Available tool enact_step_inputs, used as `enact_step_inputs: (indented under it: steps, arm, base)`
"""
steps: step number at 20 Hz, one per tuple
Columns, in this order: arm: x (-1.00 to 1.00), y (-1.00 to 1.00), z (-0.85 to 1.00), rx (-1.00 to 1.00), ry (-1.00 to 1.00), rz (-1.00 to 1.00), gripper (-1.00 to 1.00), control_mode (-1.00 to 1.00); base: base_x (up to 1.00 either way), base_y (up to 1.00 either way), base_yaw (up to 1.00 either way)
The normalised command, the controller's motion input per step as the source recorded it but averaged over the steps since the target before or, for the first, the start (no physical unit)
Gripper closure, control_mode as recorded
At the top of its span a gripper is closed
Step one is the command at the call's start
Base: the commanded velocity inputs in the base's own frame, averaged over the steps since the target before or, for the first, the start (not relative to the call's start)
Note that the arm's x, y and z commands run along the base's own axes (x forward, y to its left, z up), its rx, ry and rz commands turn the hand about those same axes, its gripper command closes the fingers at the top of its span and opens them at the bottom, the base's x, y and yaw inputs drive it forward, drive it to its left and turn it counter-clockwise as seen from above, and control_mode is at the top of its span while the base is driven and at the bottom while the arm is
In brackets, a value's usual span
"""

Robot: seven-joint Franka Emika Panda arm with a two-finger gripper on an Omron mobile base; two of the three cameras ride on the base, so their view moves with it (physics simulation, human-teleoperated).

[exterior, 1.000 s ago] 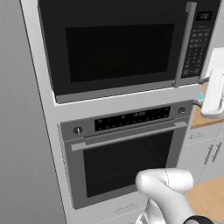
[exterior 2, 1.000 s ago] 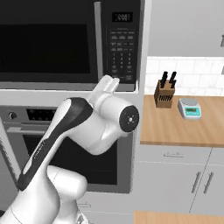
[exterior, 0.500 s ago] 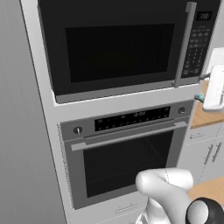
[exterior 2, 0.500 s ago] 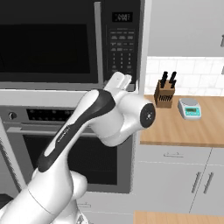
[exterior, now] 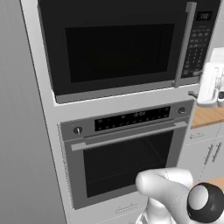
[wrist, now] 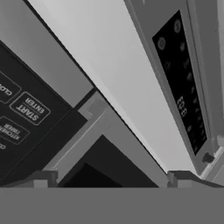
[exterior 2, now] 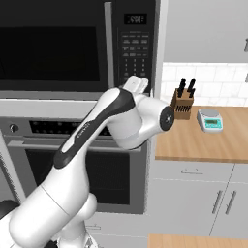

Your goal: Pick the garlic from the sink and place it in the bowl. Then pick the bowl and place it in the microwave. Then close the microwave door and press the start button.

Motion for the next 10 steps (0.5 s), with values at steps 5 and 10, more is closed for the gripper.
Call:
enact_step_inputs:
  steps: [5, 10]
  arm:
    - [0.3, 0.0, -0.1, 0.0, 0.0, 0.0, -1.0, -1.0]
    - [0.27, 0.0, -0.05, 0.0, 0.0, 0.0, -1.0, -1.0]
  base:
    - [0.0, 0.0, 0.0]
    - [0.0, 0.0, 0.0]
